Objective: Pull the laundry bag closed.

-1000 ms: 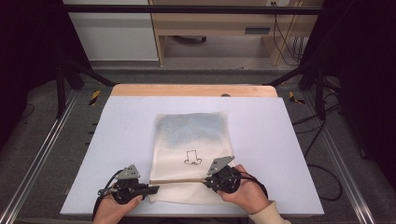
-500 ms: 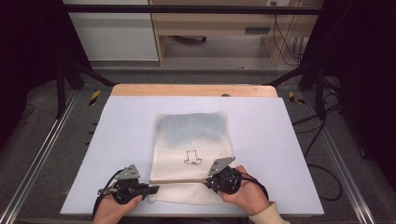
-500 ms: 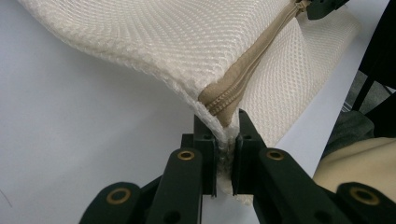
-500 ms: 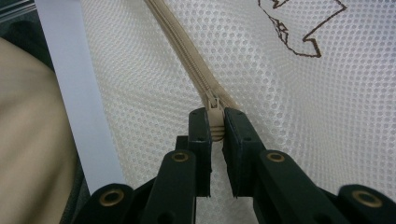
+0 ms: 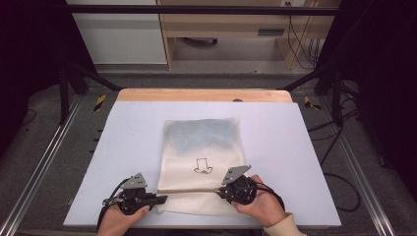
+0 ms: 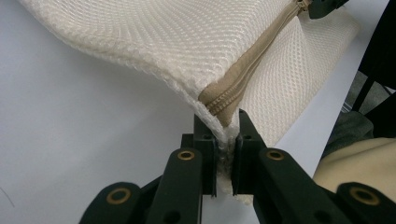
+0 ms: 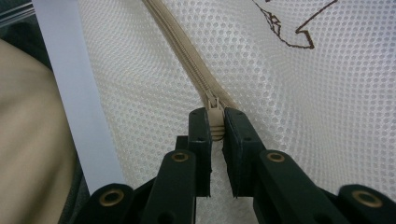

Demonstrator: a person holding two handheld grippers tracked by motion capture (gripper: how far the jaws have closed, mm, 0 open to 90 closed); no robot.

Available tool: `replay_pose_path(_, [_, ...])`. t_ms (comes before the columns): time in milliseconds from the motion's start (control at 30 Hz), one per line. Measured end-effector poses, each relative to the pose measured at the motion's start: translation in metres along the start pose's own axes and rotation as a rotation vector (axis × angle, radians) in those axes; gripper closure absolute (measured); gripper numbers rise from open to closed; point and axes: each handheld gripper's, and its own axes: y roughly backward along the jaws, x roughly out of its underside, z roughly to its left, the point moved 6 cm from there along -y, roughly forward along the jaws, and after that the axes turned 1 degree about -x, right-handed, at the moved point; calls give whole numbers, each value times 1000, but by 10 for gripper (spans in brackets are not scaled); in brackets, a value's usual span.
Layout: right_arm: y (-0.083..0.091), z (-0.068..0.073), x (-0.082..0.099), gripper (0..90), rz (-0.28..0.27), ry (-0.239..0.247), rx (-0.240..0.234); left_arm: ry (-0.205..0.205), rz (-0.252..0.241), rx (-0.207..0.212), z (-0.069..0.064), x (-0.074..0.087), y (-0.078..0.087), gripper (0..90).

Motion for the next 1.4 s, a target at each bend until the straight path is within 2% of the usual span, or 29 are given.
replay_pose_path(800, [9,-4,9,819,-11,-18,16,2,-5,1,1,-1,2,828])
replay_pose_path(1400, [20,-12,21,819,-22,-55,40,3,-10,-7,3,-1,3,829])
